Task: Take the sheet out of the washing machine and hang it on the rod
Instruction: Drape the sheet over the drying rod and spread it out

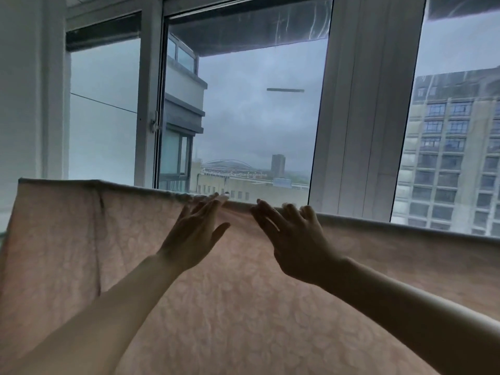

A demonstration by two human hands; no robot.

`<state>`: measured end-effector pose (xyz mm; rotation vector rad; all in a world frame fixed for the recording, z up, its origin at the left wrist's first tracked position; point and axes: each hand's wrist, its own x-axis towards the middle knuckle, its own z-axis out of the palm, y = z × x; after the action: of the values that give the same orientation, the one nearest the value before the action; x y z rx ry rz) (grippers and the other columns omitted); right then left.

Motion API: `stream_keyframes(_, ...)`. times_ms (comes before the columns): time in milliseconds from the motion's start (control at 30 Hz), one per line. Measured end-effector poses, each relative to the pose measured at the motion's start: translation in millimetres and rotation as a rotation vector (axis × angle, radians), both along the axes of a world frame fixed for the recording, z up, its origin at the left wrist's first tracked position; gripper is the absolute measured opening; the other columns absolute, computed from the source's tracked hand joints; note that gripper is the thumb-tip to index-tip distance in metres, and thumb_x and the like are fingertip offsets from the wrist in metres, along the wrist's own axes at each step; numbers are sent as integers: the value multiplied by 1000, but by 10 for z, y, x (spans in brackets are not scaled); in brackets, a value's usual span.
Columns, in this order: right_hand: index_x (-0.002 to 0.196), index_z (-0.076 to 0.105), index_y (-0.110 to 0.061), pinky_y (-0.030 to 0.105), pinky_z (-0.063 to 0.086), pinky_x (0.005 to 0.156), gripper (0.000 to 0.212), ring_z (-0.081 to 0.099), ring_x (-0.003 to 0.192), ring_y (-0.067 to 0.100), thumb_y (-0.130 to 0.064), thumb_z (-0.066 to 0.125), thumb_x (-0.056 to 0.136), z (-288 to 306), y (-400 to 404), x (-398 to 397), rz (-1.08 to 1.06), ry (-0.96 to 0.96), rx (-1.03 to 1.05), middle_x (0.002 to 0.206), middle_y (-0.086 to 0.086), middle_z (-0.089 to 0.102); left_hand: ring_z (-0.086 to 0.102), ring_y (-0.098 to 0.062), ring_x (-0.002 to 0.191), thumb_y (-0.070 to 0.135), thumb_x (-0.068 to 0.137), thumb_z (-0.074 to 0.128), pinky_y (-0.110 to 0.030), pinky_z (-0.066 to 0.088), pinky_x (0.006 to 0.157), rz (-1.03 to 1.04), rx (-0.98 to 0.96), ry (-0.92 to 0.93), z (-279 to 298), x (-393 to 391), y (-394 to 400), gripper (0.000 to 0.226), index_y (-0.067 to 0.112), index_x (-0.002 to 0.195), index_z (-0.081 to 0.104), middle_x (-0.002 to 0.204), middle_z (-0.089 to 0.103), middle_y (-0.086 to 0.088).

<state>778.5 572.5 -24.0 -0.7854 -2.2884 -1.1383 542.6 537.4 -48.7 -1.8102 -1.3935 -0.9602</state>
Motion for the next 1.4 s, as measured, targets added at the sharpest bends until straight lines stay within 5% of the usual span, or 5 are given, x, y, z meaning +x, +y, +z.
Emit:
stream_keyframes(133,148,28,-16,46,42,80,86,49,106,32,-28,67,72,-55,40,-19,-12,1,19,151,10,33,45,-25,132,23,96,52,-49,23,114,124,-30,32,116,-337,78,49,15,143,40,144,47,-5)
stream_keyframes(500,146,33,-21,47,45,77,84,53,101,33,-32,69,71,-24,135,-173,41,-6,26,151,10,34,69,-33,97,2,81,69,-40,57,80,202,42,135,244,-665,31,30,3,111,64,105,70,-18)
stream_keyframes(733,147,30,-23,45,43,79,80,50,104,35,-34,65,77,1,186,-536,54,-71,31,154,12,27,42,-26,133,-5,84,61,-41,38,107,163,84,213,-93,-898,18,36,1,119,58,143,44,-17)
stream_keyframes(1167,148,26,-29,47,44,82,75,50,110,40,-37,60,81,26,249,-1437,-35,-95,25,153,12,31,58,-36,115,26,89,54,-62,44,96,160,103,267,26,-1074,140,25,10,106,64,134,55,-15)
stream_keyframes(1400,142,40,-31,48,44,77,71,53,98,38,-35,65,75,-3,257,-1478,-46,-62,76,148,13,39,53,-26,125,36,93,46,-62,32,106,169,-13,140,109,-1586,141,49,12,136,47,138,54,-8)
